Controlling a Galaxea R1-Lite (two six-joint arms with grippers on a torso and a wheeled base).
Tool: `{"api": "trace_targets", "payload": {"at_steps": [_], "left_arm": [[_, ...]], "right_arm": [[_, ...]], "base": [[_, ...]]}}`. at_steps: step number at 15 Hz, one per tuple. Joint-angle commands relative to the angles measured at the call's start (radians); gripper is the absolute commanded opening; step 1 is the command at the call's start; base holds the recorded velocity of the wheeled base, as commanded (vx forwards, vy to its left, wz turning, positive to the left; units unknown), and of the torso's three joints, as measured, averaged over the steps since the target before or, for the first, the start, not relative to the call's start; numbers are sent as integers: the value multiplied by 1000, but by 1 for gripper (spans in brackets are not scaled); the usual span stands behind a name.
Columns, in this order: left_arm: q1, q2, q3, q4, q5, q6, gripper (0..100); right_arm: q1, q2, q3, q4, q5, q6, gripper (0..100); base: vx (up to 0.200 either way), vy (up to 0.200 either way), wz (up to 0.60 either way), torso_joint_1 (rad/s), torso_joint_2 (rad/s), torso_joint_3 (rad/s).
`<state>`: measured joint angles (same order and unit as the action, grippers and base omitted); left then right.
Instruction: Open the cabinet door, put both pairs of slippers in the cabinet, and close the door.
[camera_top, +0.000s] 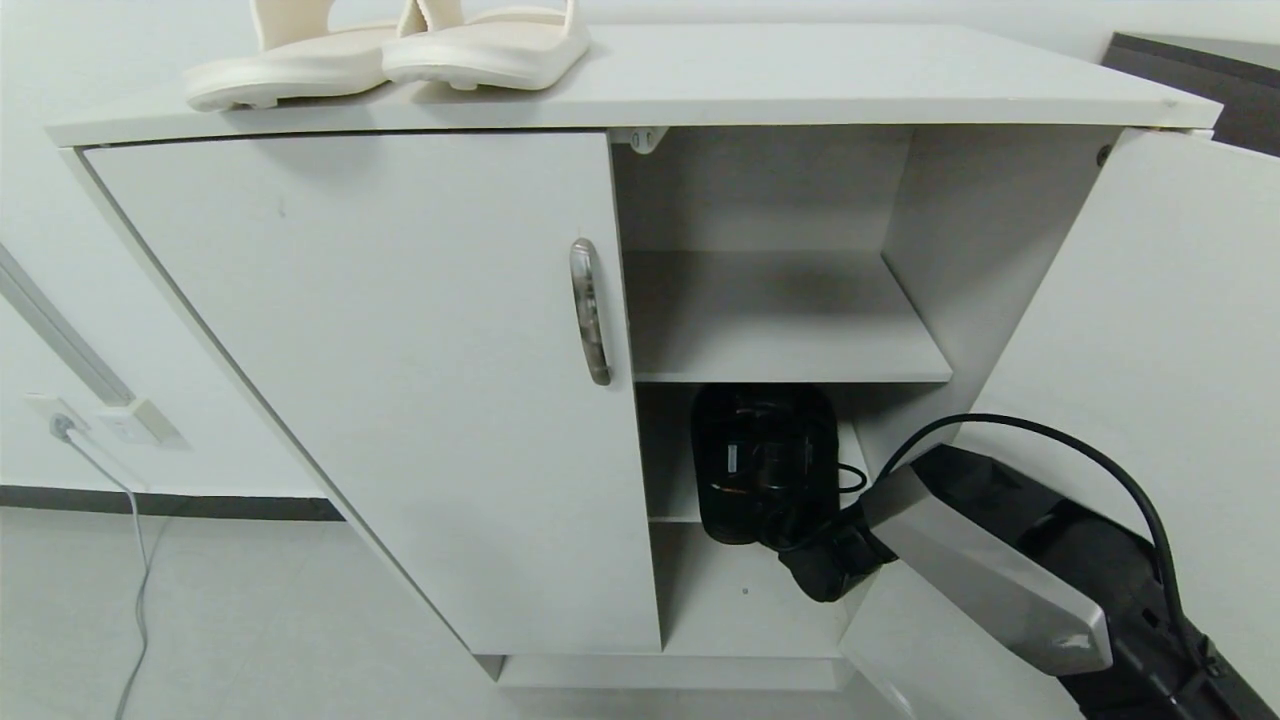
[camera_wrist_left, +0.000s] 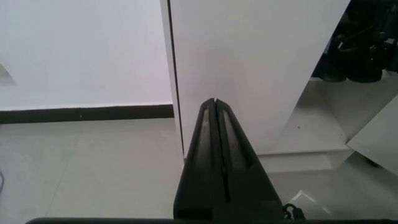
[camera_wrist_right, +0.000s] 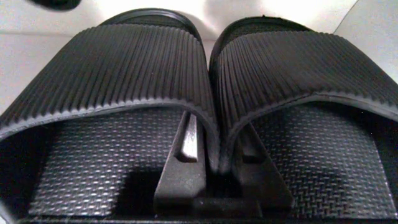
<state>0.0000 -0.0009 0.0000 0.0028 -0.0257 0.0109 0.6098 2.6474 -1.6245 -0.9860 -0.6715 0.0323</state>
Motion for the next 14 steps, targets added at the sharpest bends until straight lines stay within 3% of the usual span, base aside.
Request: {"api": "trace_targets", "payload": {"at_steps": [1, 12, 13, 14], "left_arm": [[0, 1, 0, 0, 0, 0, 0], [0, 1, 0, 0, 0, 0, 0], [0, 1, 0, 0, 0, 0, 0], [0, 1, 0, 0, 0, 0, 0]], "right_arm": [[-15, 28, -52, 27, 0, 0, 0], [-33, 78, -132, 67, 0, 0, 0], [-33, 78, -132, 67, 0, 0, 100], [-33, 77, -123, 67, 0, 1, 100]], "base": [[0, 0, 0, 0, 0, 0], [0, 0, 0, 0, 0, 0], [0, 0, 0, 0, 0, 0], [0, 0, 0, 0, 0, 0]]}}
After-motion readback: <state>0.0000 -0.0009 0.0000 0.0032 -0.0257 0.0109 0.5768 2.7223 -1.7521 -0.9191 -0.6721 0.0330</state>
